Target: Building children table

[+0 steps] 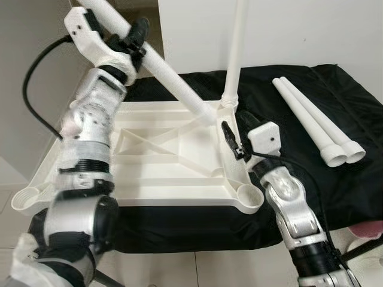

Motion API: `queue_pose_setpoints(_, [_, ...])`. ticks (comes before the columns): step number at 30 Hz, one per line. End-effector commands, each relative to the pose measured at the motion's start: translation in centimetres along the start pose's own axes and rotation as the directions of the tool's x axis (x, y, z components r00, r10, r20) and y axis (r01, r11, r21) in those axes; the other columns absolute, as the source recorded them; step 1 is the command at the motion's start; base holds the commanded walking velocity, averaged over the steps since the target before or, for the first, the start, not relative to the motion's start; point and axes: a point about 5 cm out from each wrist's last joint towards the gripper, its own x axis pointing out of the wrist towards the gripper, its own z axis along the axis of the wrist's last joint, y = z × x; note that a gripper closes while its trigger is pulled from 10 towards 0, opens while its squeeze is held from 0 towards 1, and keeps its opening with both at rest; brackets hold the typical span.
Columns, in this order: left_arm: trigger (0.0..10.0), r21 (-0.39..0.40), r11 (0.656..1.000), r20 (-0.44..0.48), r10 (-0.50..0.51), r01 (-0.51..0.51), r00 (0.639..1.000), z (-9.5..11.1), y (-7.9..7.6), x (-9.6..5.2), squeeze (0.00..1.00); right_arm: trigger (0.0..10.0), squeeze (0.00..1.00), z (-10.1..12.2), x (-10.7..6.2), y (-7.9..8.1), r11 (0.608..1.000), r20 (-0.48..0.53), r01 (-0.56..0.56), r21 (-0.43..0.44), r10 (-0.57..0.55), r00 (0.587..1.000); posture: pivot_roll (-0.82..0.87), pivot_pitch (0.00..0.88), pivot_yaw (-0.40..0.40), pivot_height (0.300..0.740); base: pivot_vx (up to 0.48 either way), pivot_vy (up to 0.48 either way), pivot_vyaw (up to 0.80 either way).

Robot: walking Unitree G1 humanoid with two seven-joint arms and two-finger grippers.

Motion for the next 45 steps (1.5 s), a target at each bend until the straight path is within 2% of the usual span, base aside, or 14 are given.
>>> queue_pose_setpoints(1, [10.0,0.068,0.998,0.037,-0.017,0.015,0.999,0.3,-0.9,-0.1,0.0,10.0,0.0,-0.5,0.3,0.5,1.0,-0.035,-0.027,0.007,0.027,0.999,-0.1,0.0,0.065,0.74,0.0,0.0,0.0])
queue_pose_setpoints(4, [10.0,0.15,0.987,0.028,-0.064,0.059,0.998,-1.2,-2.9,-0.2,0.0,10.0,0.0,-0.5,1.3,0.7,1.0,-0.059,-0.025,0.003,0.025,0.998,-0.1,0.0,0.065,0.74,0.0,0.0,0.0])
queue_pose_setpoints(10, [10.0,0.198,0.976,0.024,-0.094,0.088,0.995,-2.1,-4.2,-0.6,0.0,10.0,0.0,-0.8,1.8,0.6,1.0,-0.103,-0.008,0.005,0.009,0.995,-0.1,0.0,0.064,0.74,0.0,0.0,0.0])
queue_pose_setpoints(12, [10.0,0.198,0.976,0.024,-0.094,0.088,0.995,-2.1,-4.2,-0.6,0.0,10.0,0.0,-0.8,1.8,0.6,1.0,-0.103,-0.008,0.005,0.009,0.995,-0.1,0.0,0.064,0.74,0.0,0.0,0.0])
queue_pose_setpoints(14, [10.0,0.21,0.969,0.008,-0.134,0.129,0.991,-3.2,-5.8,-1.0,0.0,10.0,0.0,-1.4,2.3,0.2,0.999,-0.151,0.045,-0.004,-0.045,0.988,-0.09,0.0,0.065,0.74,0.0,0.0,0.0])
queue_pose_setpoints(16, [10.0,0.21,0.969,0.008,-0.134,0.129,0.991,-3.2,-5.8,-1.0,0.0,10.0,0.0,-1.4,2.3,0.2,0.999,-0.151,0.045,-0.004,-0.045,0.988,-0.09,0.0,0.065,0.74,0.0,0.0,0.0])
queue_pose_setpoints(20, [10.0,0.209,0.964,0.001,-0.169,0.165,0.986,-3.9,-7.2,-1.2,0.0,10.0,0.0,-1.9,2.7,-0.5,0.995,-0.183,0.095,0.0,-0.094,0.979,-0.09,0.0,0.065,0.74,0.0,0.0,0.0])
queue_pose_setpoints(21, [10.0,0.205,0.964,0.001,-0.175,0.171,0.985,-4.0,-7.5,-1.2,0.0,10.0,1.0,-2.1,2.8,-0.6,0.995,-0.189,0.103,0.009,-0.1,0.977,-0.09,0.0,0.065,0.74,0.0,0.0,0.0])
queue_pose_setpoints(24, [10.0,0.201,0.963,0.0,-0.184,0.181,0.983,-4.2,-8.1,-1.3,0.0,10.0,1.0,-2.3,3.1,-0.8,0.994,-0.195,0.107,-0.022,-0.109,0.975,-0.08,0.0,0.071,0.74,0.0,0.0,0.0])
queue_pose_setpoints(25, [10.0,0.199,0.962,-0.002,-0.19,0.187,0.982,-4.3,-8.4,-1.3,0.0,10.0,0.34,-2.4,3.1,-0.7,0.994,-0.201,0.103,-0.036,-0.108,0.974,-0.08,0.0,0.071,0.74,0.0,0.0,0.0])
queue_pose_setpoints(26, [10.0,0.199,0.962,-0.002,-0.19,0.187,0.982,-4.3,-8.4,-1.3,0.0,10.0,0.34,-2.4,3.1,-0.7,0.994,-0.201,0.103,-0.036,-0.108,0.974,-0.08,0.0,0.071,0.74,0.0,0.0,0.0])
queue_pose_setpoints(27, [10.0,0.199,0.96,-0.004,-0.201,0.197,0.98,-4.5,-8.8,-1.3,0.0,10.0,0.0,-2.7,3.3,-0.5,0.994,-0.212,0.08,-0.071,-0.093,0.973,-0.08,0.0,0.071,0.74,0.0,0.0,0.0])
queue_pose_setpoints(38, [10.0,0.198,0.955,-0.006,-0.223,0.219,0.975,-4.7,-9.8,-1.4,0.0,10.0,0.0,-3.1,3.5,-0.2,0.987,-0.227,0.027,-0.156,-0.062,0.972,-0.08,0.0,0.072,0.74,0.0,0.0,0.0])
queue_pose_setpoints(45, [10.0,0.211,0.948,-0.016,-0.239,0.237,0.971,-4.9,-10.2,-1.6,0.0,10.0,0.0,-2.9,4.4,-1.0,0.963,-0.198,0.02,-0.269,-0.076,0.977,-0.07,0.0,0.066,0.74,0.0,0.0,0.0])
